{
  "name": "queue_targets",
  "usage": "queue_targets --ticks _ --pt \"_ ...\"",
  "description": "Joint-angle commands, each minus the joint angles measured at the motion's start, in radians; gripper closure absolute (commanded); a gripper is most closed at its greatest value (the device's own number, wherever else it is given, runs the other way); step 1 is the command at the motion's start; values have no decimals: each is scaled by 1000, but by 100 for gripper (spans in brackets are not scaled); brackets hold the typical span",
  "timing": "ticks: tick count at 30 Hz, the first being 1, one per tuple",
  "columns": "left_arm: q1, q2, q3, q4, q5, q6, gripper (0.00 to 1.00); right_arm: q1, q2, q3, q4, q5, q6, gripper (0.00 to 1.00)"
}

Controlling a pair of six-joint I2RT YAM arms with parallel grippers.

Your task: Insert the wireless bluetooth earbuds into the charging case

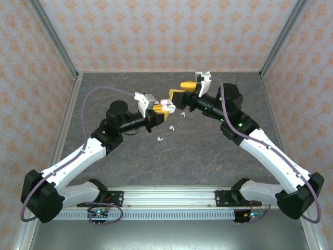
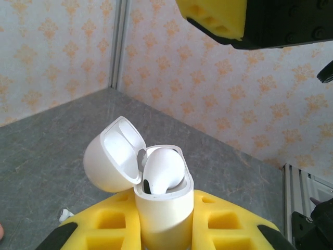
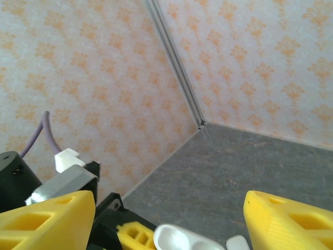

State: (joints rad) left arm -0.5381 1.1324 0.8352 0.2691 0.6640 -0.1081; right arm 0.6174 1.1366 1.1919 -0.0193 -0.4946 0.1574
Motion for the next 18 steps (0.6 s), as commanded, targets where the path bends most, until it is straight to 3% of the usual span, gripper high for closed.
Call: queue_targets --ticks 1,9,18 --pt "-5 -42 -19 87 -40 -5 100 -41 -17 31 -126 22 31 23" --pt "-6 -107 -18 55 -67 37 100 -176 41 -1 -353 123 83 22" --pt "-6 -150 -5 7 -60 58 100 -196 323 22 -445 188 40 32"
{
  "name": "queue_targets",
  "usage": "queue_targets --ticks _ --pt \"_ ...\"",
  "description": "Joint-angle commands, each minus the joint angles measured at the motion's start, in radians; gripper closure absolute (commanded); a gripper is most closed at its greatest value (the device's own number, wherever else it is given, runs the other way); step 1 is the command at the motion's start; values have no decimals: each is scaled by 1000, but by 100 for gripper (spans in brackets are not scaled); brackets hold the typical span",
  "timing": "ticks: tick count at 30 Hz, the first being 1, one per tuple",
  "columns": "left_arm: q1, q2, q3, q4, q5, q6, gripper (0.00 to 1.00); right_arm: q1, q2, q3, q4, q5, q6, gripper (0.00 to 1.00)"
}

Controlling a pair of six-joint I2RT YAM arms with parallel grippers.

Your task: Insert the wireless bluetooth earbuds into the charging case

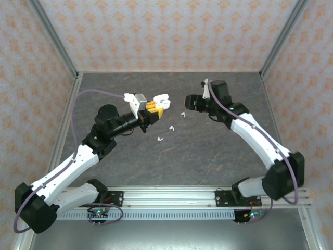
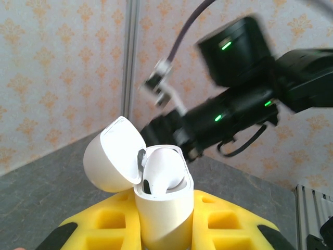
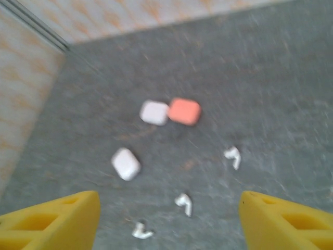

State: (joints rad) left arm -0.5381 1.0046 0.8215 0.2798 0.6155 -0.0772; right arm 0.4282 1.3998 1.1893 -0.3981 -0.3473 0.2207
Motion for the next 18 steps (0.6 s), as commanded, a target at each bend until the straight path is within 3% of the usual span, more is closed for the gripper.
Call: queue_targets --ticks 1,8,18 --pt "-5 -26 7 -6 -11 26 100 -6 95 42 -69 46 -35 33" --pt "-8 -46 -15 -10 -20 20 100 -5 358 200 -148 66 -116 37" --pt "-7 -34 -13 -15 -30 24 100 6 609 397 -235 88 -160 42"
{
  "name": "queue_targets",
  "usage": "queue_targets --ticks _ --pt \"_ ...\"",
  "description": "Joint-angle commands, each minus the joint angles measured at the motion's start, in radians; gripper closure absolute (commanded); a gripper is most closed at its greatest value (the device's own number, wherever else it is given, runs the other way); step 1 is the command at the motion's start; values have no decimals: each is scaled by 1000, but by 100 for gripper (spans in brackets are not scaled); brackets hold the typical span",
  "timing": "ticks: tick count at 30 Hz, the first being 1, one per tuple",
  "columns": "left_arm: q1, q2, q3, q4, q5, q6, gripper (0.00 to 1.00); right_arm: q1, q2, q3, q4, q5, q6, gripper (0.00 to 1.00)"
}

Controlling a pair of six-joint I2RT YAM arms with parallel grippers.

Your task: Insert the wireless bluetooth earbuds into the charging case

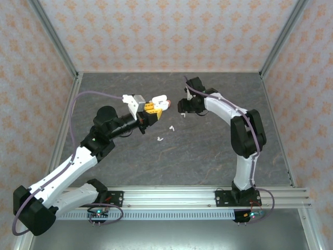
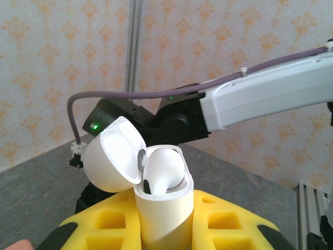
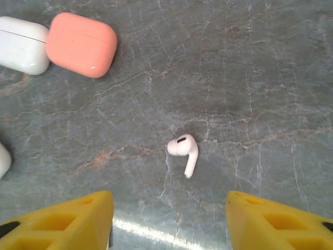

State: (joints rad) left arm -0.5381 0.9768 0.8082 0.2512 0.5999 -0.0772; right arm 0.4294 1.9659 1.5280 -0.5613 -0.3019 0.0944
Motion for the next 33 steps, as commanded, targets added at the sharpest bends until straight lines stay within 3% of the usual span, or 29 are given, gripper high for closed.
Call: queue_targets --ticks 1,13,33 --pt "-7 -6 -1 16 -12 22 100 8 66 78 -84 56 -42 43" --pt "-8 -7 -1 -3 -18 20 100 51 254 259 -184 110 -93 47" --pt "-7 -13 1 -25 -28 29 100 57 316 297 -201 145 -105 52"
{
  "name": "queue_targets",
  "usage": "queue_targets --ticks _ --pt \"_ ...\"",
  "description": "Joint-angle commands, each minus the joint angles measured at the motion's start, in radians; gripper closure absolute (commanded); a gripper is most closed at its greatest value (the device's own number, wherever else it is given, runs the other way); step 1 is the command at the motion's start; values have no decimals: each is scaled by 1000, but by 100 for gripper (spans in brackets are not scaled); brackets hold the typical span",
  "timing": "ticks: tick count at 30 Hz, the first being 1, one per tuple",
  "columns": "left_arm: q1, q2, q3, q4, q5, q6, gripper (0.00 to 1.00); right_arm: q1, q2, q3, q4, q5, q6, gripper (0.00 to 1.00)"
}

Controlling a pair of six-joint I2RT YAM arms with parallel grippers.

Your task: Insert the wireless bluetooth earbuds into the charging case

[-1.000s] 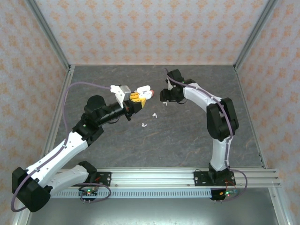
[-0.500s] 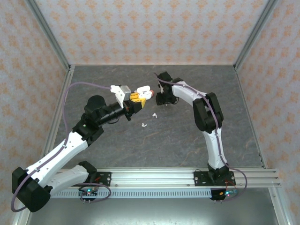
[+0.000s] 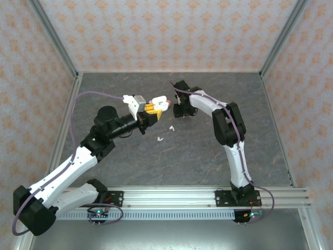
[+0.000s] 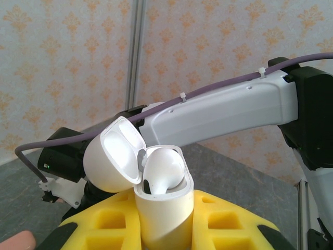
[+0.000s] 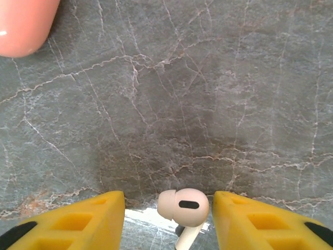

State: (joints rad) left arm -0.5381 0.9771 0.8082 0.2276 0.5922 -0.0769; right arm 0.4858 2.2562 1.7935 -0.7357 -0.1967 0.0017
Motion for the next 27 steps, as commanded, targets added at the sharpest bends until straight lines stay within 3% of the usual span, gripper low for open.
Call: queue_targets --ticks 1,12,16,22,27 --pt "-8 -13 3 -3 -21 28 100 1 31 37 -31 38 -11 52" --pt "-7 -8 16 -20 -20 37 100 1 32 11 -32 11 -13 73" --pt "-7 -5 22 -23 -18 36 100 1 -28 -35 17 -2 -12 75" --pt "-7 -3 18 -5 -15 23 100 1 -238 -177 126 1 15 76" --pt "-9 0 -6 57 0 -2 100 2 -529 -403 289 -45 80 76"
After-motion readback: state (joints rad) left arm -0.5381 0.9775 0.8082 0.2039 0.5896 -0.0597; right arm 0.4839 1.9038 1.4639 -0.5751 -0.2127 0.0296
